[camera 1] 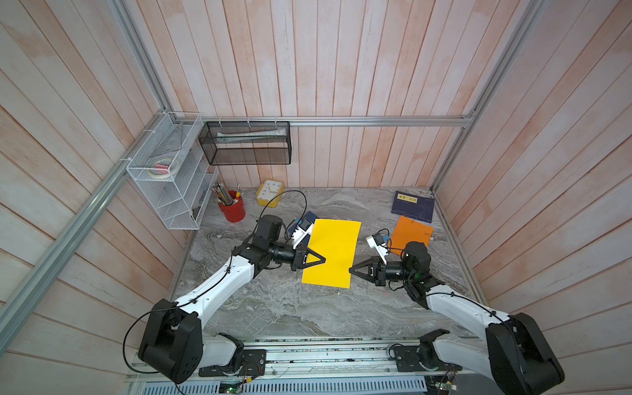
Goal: Unclip the paperclips from the documents
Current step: Remove the paper clip from the document.
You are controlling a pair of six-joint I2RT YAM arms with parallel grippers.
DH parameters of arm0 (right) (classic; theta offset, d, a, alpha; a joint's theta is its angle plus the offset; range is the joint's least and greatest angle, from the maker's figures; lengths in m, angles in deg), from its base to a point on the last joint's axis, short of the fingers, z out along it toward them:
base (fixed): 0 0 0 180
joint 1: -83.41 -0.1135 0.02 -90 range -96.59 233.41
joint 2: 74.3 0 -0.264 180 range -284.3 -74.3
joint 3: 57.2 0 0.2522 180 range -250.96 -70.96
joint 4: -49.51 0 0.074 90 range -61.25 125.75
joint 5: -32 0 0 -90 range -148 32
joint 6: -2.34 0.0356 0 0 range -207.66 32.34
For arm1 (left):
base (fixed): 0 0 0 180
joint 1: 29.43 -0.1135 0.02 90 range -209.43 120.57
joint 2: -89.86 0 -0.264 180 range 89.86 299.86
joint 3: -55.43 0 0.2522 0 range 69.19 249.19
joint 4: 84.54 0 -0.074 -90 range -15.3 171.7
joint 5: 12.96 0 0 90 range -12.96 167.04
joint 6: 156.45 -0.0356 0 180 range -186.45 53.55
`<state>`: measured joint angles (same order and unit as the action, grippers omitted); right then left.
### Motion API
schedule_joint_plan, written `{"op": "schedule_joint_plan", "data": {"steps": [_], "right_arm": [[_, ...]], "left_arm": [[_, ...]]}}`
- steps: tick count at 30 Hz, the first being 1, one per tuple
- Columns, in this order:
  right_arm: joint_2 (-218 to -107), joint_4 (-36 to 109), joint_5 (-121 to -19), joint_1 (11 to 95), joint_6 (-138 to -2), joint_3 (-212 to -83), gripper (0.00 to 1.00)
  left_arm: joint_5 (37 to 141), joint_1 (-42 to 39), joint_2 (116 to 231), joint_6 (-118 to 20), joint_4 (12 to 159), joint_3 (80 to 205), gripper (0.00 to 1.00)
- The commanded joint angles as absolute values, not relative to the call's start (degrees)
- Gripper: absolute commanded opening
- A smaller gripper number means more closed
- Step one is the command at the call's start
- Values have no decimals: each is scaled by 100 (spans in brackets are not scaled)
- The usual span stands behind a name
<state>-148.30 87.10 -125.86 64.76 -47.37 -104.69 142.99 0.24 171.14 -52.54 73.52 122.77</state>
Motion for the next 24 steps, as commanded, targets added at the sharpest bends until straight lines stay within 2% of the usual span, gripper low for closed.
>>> {"op": "schedule_joint_plan", "data": {"steps": [1,9,19,22,24], "right_arm": [[-14857,8814,-12673,6514,-4758,-10638,0],[-14848,8752,-12690,6557,-4790,-10656,0],[-14852,8655,-12730,6554,-4802,-10673,1],[-14814,8586,-12762,6540,-4811,-10612,19],[-14772,8568,-12783,6524,-4795,-10491,28]], "left_arm": [[14280,49,17128,-5371,7285,12192,28],[14214,60,17181,-5422,7218,12190,20],[14086,58,17171,-5484,7201,12233,0],[14075,60,17121,-5485,7233,12237,0],[14074,37,17052,-5454,7320,12214,0]]}}
